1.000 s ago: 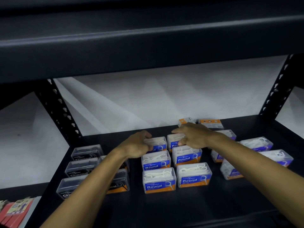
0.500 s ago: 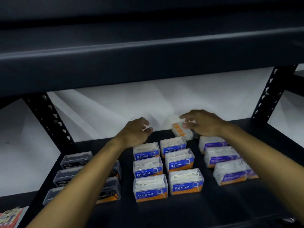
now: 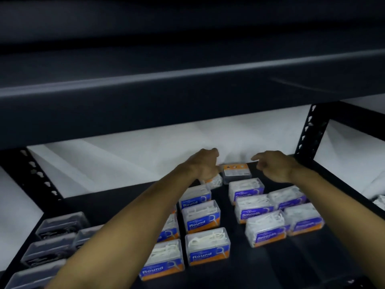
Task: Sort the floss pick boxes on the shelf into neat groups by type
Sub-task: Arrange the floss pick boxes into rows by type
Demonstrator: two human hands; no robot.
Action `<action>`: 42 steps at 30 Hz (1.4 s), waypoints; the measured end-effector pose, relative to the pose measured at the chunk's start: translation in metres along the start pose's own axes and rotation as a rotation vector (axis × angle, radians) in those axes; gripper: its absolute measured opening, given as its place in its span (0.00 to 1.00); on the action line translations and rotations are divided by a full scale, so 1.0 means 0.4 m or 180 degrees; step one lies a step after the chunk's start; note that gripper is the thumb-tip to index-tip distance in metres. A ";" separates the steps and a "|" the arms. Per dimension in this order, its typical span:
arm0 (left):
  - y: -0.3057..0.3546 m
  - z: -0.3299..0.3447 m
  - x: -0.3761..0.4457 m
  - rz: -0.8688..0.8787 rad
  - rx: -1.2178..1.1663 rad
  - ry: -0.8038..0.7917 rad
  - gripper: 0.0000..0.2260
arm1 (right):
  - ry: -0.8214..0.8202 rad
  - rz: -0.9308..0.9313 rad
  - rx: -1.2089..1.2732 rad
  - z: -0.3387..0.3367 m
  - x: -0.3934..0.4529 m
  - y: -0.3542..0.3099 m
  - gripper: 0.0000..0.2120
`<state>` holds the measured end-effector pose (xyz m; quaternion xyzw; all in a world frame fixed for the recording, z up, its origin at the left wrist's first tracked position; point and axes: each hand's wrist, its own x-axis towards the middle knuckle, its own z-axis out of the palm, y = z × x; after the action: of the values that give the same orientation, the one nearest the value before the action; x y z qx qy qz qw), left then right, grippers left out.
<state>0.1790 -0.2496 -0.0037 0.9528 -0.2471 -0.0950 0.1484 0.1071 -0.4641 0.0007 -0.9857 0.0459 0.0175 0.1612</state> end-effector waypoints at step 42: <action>-0.096 -0.085 -0.255 -0.0340 -0.4510 0.0681 0.21 | -0.0279 -0.0010 -0.0105 0.157 0.135 -0.304 0.31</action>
<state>0.1168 -0.1586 0.0266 0.6423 -0.0631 -0.1458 0.7498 0.1714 -0.3337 -0.0230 -0.9866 0.0369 0.0611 0.1467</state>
